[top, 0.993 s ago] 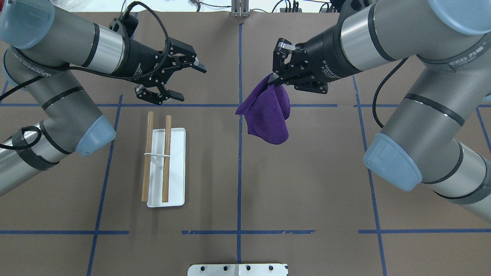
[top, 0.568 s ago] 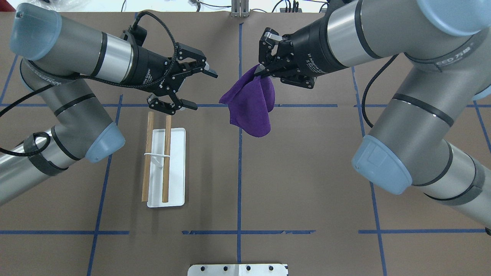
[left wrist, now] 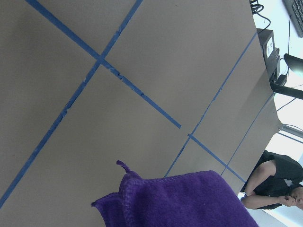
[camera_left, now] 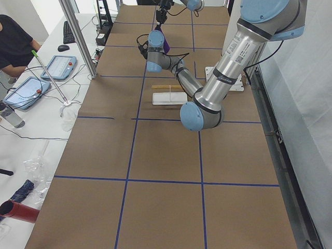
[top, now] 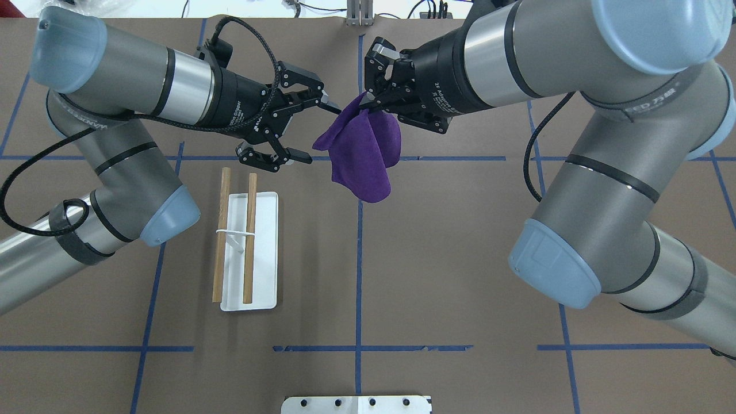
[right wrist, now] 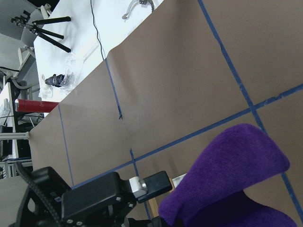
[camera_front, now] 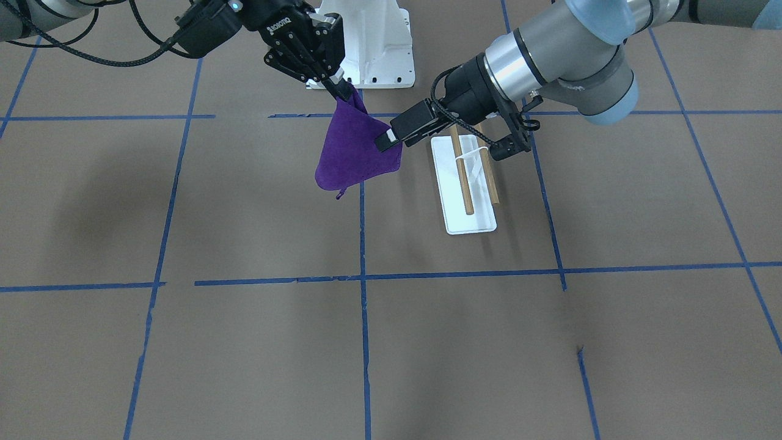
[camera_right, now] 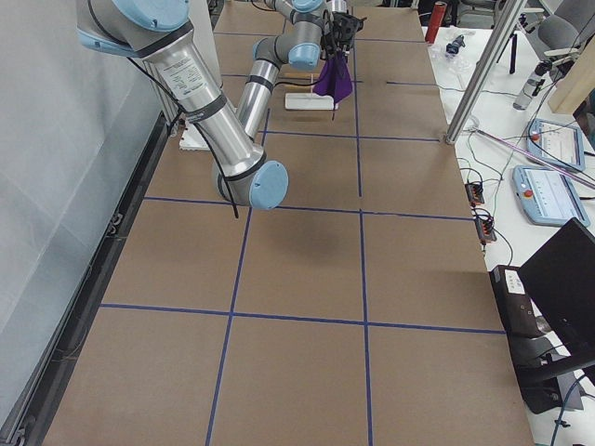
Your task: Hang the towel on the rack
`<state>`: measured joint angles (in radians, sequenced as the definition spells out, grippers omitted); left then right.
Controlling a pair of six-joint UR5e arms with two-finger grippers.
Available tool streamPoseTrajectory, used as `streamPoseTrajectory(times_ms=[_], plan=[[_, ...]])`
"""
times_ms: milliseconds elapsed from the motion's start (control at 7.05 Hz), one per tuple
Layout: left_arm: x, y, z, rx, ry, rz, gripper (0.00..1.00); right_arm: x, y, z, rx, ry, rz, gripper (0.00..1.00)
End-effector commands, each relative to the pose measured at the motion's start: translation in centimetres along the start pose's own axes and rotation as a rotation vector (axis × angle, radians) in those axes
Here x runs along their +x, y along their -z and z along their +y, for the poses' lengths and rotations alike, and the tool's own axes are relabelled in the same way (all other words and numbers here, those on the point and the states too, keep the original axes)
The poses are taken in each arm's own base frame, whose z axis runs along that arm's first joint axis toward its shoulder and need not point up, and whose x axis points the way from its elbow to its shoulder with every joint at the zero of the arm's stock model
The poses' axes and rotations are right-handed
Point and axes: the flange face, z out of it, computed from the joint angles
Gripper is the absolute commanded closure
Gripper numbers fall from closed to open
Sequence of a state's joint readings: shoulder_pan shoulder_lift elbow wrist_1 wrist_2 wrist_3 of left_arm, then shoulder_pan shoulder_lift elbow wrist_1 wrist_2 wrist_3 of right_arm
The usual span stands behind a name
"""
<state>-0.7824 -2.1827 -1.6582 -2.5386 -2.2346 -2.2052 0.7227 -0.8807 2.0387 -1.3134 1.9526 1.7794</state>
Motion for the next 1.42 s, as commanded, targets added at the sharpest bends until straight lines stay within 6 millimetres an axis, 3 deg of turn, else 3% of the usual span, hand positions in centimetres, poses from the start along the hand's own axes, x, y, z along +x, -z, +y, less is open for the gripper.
streamPoseTrajectory(times_ms=[0,142,284,709,851,993,1277], plan=[[0.2,-0.2,0.1,0.0,0.017,0.004,0.43,-0.5,0.3,0.6,-0.002,-0.012,-0.017,1.0],[0.2,-0.2,0.1,0.0,0.028,0.005,0.91,-0.5,0.4,0.6,-0.004,-0.015,-0.017,1.0],[0.2,-0.1,0.2,-0.006,0.021,0.012,1.0,-0.5,0.4,0.6,-0.006,-0.015,-0.016,1.0],[-0.2,0.2,0.0,-0.005,-0.004,0.012,1.0,0.3,0.5,0.9,-0.018,-0.007,-0.008,1.0],[-0.1,0.3,0.2,-0.005,-0.027,0.013,1.0,0.8,0.5,0.8,-0.017,-0.009,0.001,0.94],[0.1,0.4,0.4,-0.007,-0.032,0.017,1.0,1.5,0.4,0.6,-0.012,-0.012,0.01,0.01],[0.4,0.6,0.9,-0.012,-0.039,0.024,1.0,4.1,1.4,0.3,-0.006,0.06,0.031,0.0]])
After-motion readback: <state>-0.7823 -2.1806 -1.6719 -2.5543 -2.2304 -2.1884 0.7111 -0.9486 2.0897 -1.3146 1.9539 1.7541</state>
